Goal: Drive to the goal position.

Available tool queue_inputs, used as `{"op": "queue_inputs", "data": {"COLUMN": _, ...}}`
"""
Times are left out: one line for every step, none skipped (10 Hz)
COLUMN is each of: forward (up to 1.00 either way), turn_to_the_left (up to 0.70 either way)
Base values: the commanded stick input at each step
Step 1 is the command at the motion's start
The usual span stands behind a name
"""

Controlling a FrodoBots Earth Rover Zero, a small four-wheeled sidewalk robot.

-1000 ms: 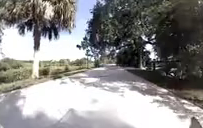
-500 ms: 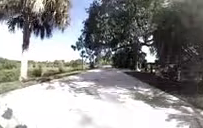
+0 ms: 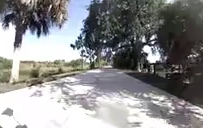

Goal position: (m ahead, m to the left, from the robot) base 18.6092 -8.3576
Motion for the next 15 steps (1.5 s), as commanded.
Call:
{"op": "queue_inputs", "data": {"forward": 1.00, "turn_to_the_left": 0.00}}
{"op": "queue_inputs", "data": {"forward": 1.00, "turn_to_the_left": 0.00}}
{"op": "queue_inputs", "data": {"forward": 1.00, "turn_to_the_left": 0.00}}
{"op": "queue_inputs", "data": {"forward": 1.00, "turn_to_the_left": -0.02}}
{"op": "queue_inputs", "data": {"forward": 1.00, "turn_to_the_left": -0.10}}
{"op": "queue_inputs", "data": {"forward": 1.00, "turn_to_the_left": -0.39}}
{"op": "queue_inputs", "data": {"forward": 1.00, "turn_to_the_left": -0.25}}
{"op": "queue_inputs", "data": {"forward": 1.00, "turn_to_the_left": -0.12}}
{"op": "queue_inputs", "data": {"forward": 1.00, "turn_to_the_left": 0.00}}
{"op": "queue_inputs", "data": {"forward": 1.00, "turn_to_the_left": 0.00}}
{"op": "queue_inputs", "data": {"forward": 1.00, "turn_to_the_left": -0.10}}
{"op": "queue_inputs", "data": {"forward": 1.00, "turn_to_the_left": -0.40}}
{"op": "queue_inputs", "data": {"forward": 1.00, "turn_to_the_left": -0.40}}
{"op": "queue_inputs", "data": {"forward": 1.00, "turn_to_the_left": -0.40}}
{"op": "queue_inputs", "data": {"forward": 1.00, "turn_to_the_left": -0.40}}
